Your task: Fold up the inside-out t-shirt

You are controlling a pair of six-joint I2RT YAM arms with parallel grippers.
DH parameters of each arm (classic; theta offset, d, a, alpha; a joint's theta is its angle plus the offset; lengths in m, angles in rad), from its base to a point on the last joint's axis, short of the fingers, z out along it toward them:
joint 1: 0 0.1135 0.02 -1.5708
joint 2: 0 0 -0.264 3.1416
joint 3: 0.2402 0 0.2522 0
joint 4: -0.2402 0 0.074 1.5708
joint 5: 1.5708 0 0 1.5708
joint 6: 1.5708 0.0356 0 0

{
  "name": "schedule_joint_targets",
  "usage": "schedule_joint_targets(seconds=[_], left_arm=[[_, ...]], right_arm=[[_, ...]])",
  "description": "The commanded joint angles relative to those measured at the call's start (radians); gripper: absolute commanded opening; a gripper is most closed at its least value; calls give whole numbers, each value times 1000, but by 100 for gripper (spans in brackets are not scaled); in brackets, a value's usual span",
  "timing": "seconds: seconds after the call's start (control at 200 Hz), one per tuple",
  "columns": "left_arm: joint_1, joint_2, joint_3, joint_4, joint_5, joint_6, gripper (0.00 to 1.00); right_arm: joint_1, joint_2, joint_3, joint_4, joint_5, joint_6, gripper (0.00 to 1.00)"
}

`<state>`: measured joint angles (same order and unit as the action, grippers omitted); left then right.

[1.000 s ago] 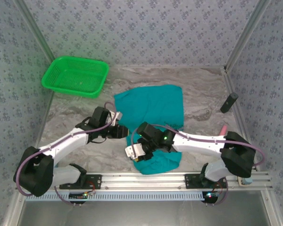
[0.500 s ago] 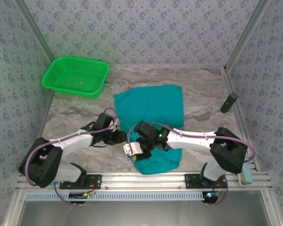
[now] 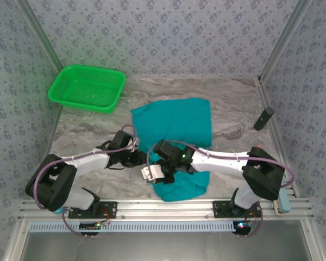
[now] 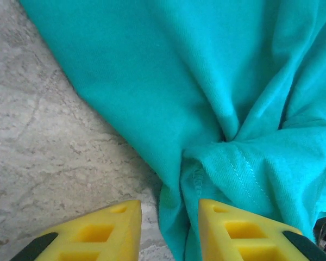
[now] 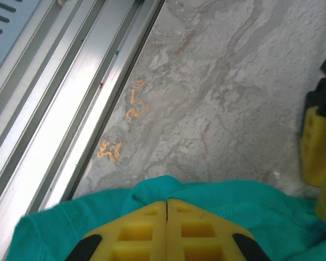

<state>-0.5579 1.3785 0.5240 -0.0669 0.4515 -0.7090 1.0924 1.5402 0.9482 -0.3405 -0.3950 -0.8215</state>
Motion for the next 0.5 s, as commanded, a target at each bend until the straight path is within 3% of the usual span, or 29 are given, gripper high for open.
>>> schedule_joint_targets(seconds=[0.0, 0.085, 0.295, 0.36, 0.495], left_arm=[[-7, 3, 55, 17, -4, -3, 33], [-5, 13, 78, 24, -2, -3, 33], [-4, 88, 115, 34, -19, 29, 32], [-3, 117, 115, 44, -17, 32, 31], [17, 146, 108, 72, -1, 32, 31]], right_arm=[[45, -59, 114, -149, 111, -180, 0], [111, -53, 165, -191, 257, -285, 0], [246, 54, 236, -240, 405, -424, 3], [263, 87, 281, -232, 376, -409, 16], [240, 64, 267, -164, 175, -287, 28]])
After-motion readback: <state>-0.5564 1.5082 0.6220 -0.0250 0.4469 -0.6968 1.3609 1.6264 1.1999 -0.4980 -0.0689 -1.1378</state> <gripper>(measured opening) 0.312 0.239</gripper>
